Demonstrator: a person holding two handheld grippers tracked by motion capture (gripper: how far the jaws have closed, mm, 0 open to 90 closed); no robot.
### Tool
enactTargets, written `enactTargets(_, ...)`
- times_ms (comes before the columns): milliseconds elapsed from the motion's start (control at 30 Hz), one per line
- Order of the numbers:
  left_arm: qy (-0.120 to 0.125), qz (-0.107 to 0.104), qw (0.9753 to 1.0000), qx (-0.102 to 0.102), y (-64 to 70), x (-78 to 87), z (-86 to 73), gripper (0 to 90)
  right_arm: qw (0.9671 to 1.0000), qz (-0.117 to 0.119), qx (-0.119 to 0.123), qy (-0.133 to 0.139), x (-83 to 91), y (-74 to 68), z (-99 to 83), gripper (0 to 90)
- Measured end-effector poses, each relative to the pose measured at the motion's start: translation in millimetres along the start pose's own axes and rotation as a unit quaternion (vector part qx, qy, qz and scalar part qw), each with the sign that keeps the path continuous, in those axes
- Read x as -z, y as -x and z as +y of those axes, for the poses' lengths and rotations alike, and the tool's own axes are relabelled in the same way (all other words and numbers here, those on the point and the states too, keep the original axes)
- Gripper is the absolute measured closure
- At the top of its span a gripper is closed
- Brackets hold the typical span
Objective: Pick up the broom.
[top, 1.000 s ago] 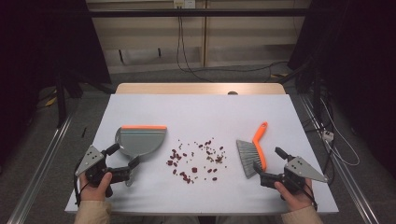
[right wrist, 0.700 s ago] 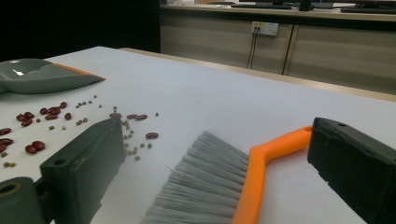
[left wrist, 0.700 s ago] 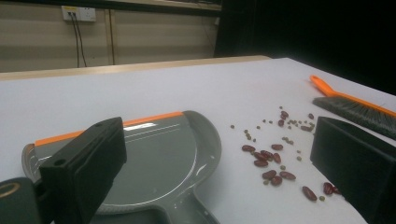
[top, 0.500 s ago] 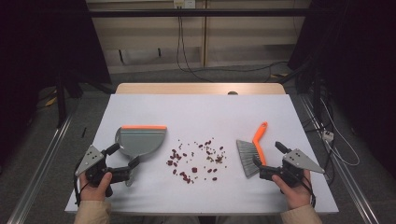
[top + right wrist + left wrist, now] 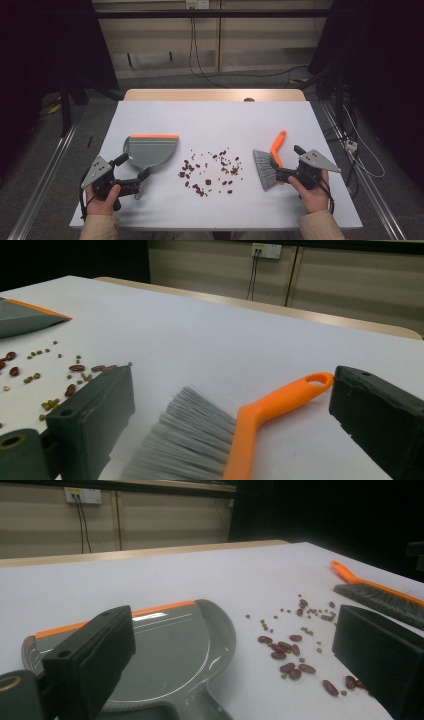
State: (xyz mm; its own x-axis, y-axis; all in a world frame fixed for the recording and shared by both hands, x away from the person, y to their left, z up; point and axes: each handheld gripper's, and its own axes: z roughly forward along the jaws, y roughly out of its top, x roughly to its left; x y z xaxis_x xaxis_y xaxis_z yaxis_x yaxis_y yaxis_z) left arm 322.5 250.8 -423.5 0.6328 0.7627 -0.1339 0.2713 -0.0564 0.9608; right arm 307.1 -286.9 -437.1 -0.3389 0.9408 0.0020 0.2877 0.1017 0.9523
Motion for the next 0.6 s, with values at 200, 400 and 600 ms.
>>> enactTargets(200, 0.0, 0.0, 1.0, 0.002, -0.7, -0.2, -0.4, 3.3, 0.9998, -0.01, 0.002, -0.014, -11.7, 3.0, 1.8, 4.3)
enactTargets(400, 0.0, 0.0, 1.0, 0.003, -1.0, -0.1, -0.6, 3.4, 0.9993, -0.023, -0.008, -0.028, -22.4, 7.9, 5.0, 4.3)
enactTargets(600, -0.001, -0.001, 1.0, 0.002, -1.1, -0.4, -0.7, 3.3, 0.9981, -0.034, -0.022, -0.046, -31.6, 14.2, 8.2, 4.7)
